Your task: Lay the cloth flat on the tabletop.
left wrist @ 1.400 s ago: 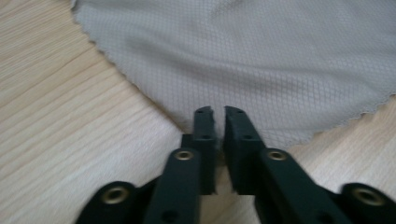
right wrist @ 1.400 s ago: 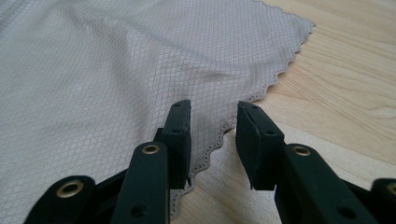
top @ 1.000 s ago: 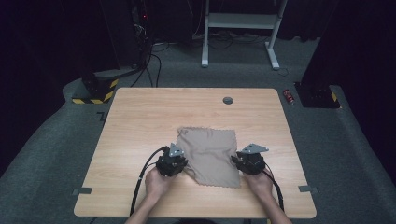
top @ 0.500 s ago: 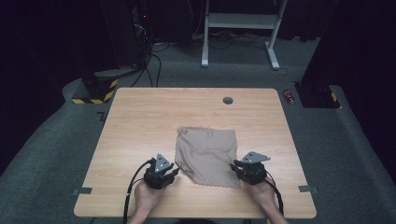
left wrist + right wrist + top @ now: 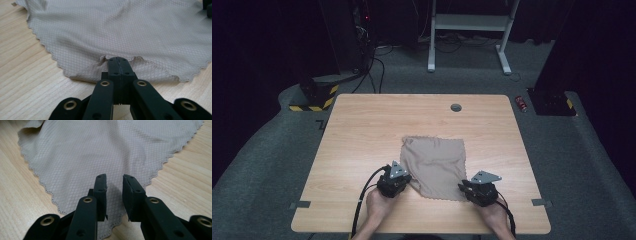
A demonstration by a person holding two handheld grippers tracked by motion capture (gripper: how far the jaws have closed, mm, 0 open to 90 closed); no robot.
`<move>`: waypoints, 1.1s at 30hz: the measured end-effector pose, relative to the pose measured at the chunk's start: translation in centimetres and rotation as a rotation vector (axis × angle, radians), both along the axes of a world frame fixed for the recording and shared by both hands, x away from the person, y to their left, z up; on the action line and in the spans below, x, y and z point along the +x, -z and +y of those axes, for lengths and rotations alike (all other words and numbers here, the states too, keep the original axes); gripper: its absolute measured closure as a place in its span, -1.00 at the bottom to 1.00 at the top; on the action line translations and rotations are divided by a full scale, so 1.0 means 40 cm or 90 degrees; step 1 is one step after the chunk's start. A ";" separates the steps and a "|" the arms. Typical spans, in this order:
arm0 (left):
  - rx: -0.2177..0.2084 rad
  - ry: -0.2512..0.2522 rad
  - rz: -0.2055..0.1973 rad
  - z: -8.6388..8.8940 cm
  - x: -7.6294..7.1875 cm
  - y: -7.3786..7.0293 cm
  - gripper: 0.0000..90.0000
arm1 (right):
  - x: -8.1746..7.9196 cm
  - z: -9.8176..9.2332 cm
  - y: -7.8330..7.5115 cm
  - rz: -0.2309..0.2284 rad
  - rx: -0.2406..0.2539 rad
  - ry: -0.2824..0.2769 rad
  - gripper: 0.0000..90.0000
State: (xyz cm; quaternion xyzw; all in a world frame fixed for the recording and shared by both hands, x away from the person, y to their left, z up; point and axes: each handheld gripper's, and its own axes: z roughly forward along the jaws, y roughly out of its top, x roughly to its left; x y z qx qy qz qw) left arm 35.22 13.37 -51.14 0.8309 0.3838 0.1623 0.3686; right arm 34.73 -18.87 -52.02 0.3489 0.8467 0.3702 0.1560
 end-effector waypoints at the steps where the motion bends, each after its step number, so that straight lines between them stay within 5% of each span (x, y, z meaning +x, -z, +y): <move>1: -0.001 -0.001 -0.003 0.003 -0.002 -0.004 1.00 | -0.001 0.000 0.000 -0.001 -0.001 -0.003 0.60; 10: 0.003 -0.007 -0.023 0.020 -0.019 -0.037 0.97 | -0.010 -0.006 -0.001 0.001 0.006 0.003 0.46; 13: -0.003 -0.021 -0.016 0.003 -0.002 -0.035 0.49 | -0.008 -0.004 0.002 0.000 0.002 0.004 0.46; 19: 0.033 -0.018 -0.019 -0.052 0.020 -0.014 0.28 | -0.009 -0.005 0.004 0.000 0.005 0.006 0.46; 21: 0.044 -0.011 -0.016 -0.063 0.026 -0.007 0.35 | -0.009 -0.005 0.005 -0.004 0.004 0.006 0.46; 26: 0.054 0.008 -0.015 -0.066 0.029 -0.010 0.94 | -0.009 -0.005 0.005 -0.006 0.003 0.005 0.47; 33: 0.054 0.040 -0.014 -0.034 -0.017 -0.040 0.98 | -0.011 -0.005 0.004 -0.003 0.003 0.002 0.48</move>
